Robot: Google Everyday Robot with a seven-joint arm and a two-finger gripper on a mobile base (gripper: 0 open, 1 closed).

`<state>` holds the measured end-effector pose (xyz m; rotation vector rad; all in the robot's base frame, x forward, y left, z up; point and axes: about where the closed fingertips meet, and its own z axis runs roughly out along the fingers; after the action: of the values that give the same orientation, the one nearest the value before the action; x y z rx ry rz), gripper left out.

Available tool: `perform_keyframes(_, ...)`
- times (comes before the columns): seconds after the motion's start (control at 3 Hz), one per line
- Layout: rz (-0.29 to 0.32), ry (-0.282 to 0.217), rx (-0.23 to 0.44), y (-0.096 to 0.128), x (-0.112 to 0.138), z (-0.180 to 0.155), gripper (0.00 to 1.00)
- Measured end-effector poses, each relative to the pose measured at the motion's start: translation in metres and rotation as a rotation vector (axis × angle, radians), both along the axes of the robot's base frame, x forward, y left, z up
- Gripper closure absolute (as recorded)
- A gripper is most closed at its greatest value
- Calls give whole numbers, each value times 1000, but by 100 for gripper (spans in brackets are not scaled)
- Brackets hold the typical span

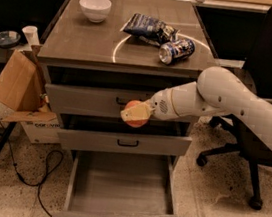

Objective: Place apple into bottom drawer

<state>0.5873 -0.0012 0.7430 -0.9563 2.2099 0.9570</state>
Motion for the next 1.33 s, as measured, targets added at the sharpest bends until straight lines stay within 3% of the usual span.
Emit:
perform_keyframes(0.33,-29,164,16,8,-24,-81,100)
perform_keyframes(0.67,-29,163,16,8,-24,-81,100)
perform_keyframes(1.0,-8,141,30,22,-25,-80,100)
perform_keyframes(1.33,-2,166,99,38,-11,-125,100)
